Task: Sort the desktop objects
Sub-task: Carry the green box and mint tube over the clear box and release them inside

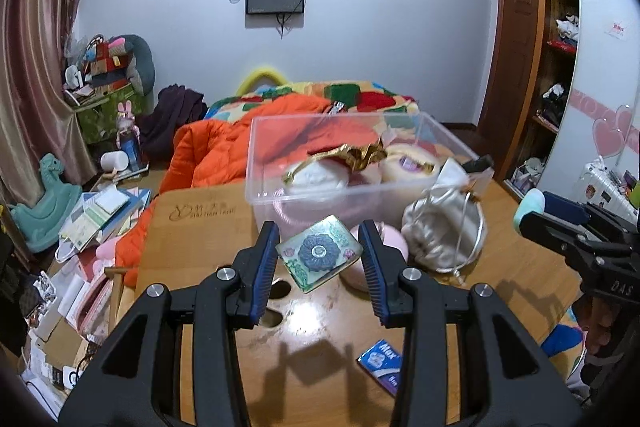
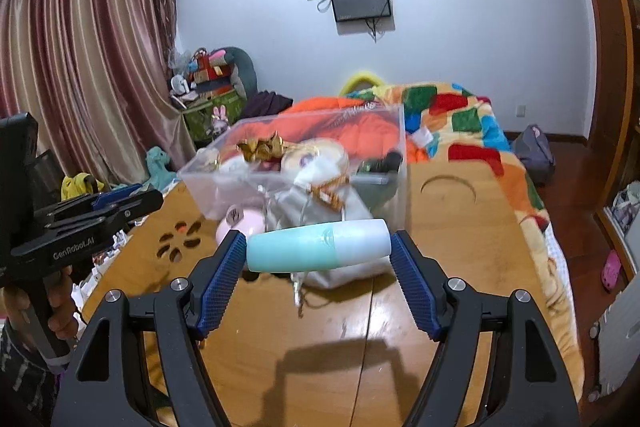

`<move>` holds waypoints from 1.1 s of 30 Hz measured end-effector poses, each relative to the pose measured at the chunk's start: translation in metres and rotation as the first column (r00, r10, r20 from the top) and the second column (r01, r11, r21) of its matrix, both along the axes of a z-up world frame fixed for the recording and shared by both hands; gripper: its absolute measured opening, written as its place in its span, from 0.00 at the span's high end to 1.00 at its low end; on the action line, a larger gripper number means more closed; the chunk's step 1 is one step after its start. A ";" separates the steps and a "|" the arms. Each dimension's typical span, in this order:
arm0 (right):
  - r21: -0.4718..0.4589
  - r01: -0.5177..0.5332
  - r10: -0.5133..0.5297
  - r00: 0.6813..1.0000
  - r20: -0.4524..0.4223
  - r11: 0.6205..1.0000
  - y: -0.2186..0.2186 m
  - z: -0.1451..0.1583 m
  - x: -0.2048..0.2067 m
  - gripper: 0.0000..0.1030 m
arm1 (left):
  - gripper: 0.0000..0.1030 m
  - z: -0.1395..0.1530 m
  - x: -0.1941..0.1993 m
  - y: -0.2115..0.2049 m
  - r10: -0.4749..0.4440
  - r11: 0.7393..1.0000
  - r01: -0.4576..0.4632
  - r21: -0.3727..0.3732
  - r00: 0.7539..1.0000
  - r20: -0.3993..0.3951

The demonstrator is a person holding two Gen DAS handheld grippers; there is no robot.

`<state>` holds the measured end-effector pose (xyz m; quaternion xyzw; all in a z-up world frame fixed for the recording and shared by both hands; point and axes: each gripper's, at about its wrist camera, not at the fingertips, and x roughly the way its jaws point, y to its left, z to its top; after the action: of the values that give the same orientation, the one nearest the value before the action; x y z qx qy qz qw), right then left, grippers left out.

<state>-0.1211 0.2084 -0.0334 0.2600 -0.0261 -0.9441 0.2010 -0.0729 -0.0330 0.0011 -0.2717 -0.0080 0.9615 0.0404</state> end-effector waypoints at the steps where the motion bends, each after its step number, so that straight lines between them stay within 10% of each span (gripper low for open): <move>1: -0.001 0.001 -0.001 1.000 -0.007 1.000 0.001 0.004 -0.001 0.31 | 0.61 0.003 -0.001 0.000 0.000 1.000 0.000 0.002 1.000 -0.009; 33: 0.055 -0.020 0.022 0.999 -0.039 0.998 -0.018 0.041 -0.110 0.31 | 0.61 0.034 -0.089 -0.021 -0.004 0.996 0.007 0.086 0.999 -0.040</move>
<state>-0.2311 0.1903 0.0074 0.2467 0.0063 -0.9473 0.2044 -0.1620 -0.0541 0.0350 -0.2503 -0.0478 0.9654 0.0548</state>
